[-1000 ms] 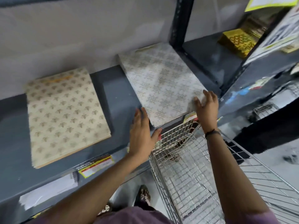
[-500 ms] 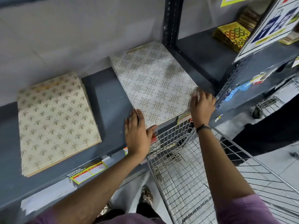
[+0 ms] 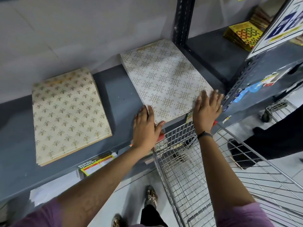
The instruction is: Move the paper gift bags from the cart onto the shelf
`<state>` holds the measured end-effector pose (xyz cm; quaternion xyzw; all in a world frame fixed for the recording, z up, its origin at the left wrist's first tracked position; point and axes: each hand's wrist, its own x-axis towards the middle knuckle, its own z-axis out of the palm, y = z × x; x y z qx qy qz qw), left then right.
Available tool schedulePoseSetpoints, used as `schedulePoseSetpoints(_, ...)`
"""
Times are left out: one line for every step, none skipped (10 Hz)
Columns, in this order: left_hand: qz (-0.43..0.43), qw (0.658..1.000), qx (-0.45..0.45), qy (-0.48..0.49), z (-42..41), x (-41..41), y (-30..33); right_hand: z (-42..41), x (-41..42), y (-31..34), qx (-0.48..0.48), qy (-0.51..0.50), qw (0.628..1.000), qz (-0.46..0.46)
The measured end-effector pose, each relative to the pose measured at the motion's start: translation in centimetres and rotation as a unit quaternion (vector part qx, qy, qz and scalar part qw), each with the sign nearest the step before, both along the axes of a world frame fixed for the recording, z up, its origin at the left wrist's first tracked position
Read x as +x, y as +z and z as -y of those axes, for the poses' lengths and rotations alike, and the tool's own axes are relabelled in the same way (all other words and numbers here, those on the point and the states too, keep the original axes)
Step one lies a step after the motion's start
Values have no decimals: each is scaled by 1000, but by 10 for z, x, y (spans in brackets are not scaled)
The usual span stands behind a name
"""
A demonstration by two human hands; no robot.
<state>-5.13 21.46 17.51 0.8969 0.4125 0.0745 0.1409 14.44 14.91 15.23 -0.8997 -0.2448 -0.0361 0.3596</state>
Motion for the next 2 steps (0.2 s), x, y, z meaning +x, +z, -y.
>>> schedulePoseSetpoints(-19, 999, -12, -41, -6, -4, 9, 2, -22, -1, -28, 31, 999, 9)
schedulePoseSetpoints(-19, 998, 19, -59, -7, -18, 19, -1, -52, 2, -39, 76, 996, 39)
